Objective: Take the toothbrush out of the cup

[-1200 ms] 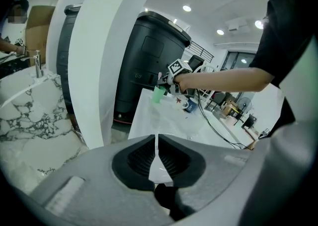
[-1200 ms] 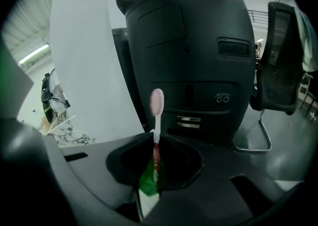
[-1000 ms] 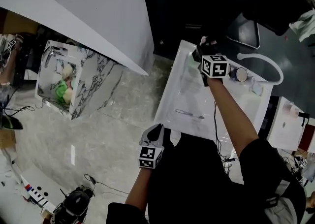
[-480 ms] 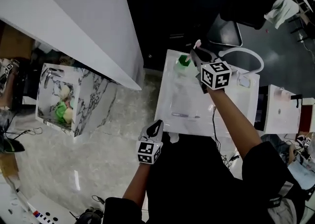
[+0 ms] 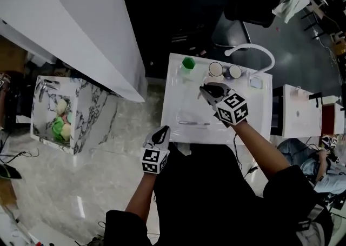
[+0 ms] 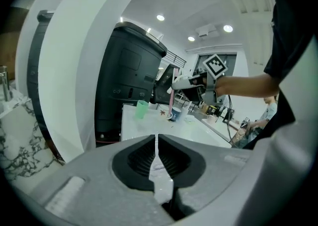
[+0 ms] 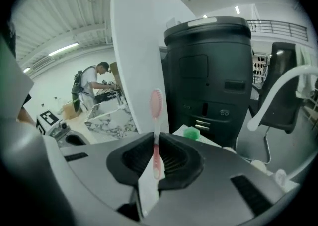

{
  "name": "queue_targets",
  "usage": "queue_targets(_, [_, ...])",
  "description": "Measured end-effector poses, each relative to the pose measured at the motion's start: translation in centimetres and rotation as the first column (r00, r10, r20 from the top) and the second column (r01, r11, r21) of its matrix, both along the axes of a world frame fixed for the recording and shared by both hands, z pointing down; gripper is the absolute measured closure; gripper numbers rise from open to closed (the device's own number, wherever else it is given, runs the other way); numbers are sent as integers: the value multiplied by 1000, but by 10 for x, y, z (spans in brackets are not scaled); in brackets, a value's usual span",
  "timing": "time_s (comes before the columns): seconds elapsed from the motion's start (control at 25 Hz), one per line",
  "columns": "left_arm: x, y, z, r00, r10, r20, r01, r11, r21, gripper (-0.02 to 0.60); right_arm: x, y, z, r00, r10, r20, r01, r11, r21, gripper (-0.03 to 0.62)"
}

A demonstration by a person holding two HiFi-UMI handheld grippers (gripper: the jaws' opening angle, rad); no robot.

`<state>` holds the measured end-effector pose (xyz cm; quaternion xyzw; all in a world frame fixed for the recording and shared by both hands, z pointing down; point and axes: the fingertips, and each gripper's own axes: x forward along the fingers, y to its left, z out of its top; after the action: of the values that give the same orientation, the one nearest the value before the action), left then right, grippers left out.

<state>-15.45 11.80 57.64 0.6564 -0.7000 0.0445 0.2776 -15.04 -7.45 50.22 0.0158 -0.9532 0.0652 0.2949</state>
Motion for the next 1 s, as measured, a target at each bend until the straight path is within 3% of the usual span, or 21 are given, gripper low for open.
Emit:
queue_targets(0.12, [5,9,6,998,-62,-6,62,998,-21,551,15,25,30,993,-100,-68,99,995,-15,559])
queue_targets(0.24, [13,13,6,988,-153,-14,153,988,-33,551,27,42,61,957,-244,-159,249,968,17,559])
queue_targets(0.36, [32,16,7,974,-227,-15,226,973,-42,551,39,51,91,895,-375,-242,394,918,36,559])
queue_targets(0.48, [54,19,15,959,-284,-3,283,956,-78,551,47,56,123,837,-463,-291,482,876,-7,559])
queue_targets(0.64, [78,27,18,924,-383,-4,381,919,-99,551,59,68,162,710,-593,-380,614,785,-78,559])
queue_targets(0.8, [93,42,24,892,-452,-25,446,887,-121,551,64,85,195,599,-670,-438,685,712,-152,559])
queue_targets(0.88, [96,46,27,891,-453,-32,446,885,-132,551,63,91,206,573,-686,-449,691,699,-185,559])
queue_targets(1.0, [94,51,22,893,-449,-17,443,887,-129,551,60,93,221,560,-688,-462,673,703,-230,559])
